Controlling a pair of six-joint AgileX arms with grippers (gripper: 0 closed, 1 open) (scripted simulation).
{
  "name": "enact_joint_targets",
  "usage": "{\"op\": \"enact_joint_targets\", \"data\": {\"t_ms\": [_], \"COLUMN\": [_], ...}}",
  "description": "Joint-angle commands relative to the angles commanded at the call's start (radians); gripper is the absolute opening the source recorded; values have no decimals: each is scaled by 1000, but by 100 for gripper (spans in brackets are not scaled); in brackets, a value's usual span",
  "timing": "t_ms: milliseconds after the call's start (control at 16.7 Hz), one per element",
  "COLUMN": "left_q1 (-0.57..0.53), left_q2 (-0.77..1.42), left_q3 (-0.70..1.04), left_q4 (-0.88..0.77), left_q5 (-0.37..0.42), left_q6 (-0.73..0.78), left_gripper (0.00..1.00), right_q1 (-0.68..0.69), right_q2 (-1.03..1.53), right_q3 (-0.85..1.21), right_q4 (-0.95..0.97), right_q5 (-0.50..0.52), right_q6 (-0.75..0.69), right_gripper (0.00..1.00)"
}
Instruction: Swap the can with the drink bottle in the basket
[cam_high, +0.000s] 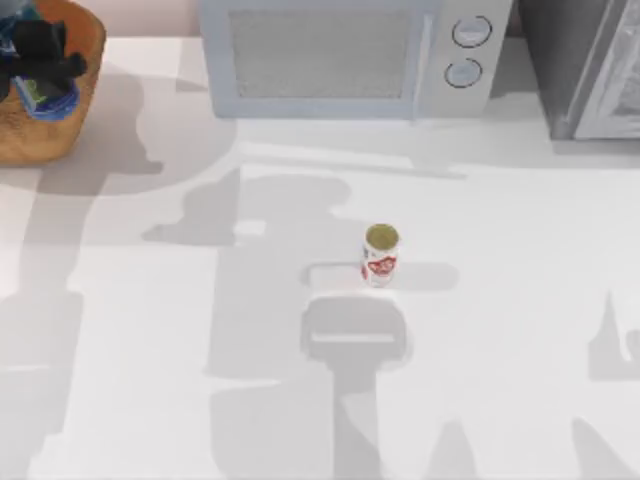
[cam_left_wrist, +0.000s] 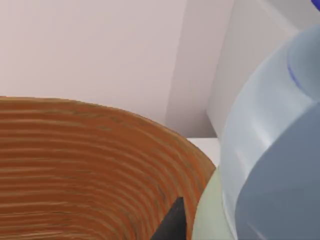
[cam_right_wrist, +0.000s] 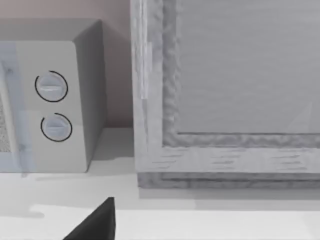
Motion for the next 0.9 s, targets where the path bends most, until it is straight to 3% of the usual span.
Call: {"op": "enact_joint_targets", "data": {"t_ms": [540,900], "left_q1": [85,153], "left_q2": [44,89], "left_q3": [335,491], "left_q4": [-295,-410], "left_q5": [18,-37], "left_q6": [33,128], "left_gripper": [0,0], "right_q1": [0,0], "right_q2": [0,0], "right_q3": [0,0], "right_q4": [0,0], "right_q5": [0,0], "right_q6": [0,0], "right_gripper": [100,100]}}
